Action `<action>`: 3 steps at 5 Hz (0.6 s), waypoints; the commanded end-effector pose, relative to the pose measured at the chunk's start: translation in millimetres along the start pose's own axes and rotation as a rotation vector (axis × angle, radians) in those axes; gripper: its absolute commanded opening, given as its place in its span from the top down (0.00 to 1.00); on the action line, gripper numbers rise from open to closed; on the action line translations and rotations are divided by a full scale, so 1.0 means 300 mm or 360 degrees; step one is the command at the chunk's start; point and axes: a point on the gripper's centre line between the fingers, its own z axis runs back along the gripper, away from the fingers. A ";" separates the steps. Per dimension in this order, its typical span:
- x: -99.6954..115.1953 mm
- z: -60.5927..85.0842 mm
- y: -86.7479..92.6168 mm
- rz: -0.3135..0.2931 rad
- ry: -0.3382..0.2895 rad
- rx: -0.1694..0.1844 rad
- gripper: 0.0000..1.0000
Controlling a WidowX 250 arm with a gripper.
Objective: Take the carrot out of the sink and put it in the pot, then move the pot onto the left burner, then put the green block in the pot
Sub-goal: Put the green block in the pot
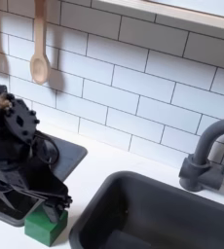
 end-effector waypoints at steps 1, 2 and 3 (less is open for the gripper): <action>-0.008 -0.021 -0.026 -0.0027 0.0015 -0.0008 0.00; -0.009 -0.031 -0.029 -0.0032 0.0020 0.0000 0.00; -0.012 -0.050 -0.023 -0.0028 0.0041 0.0021 0.00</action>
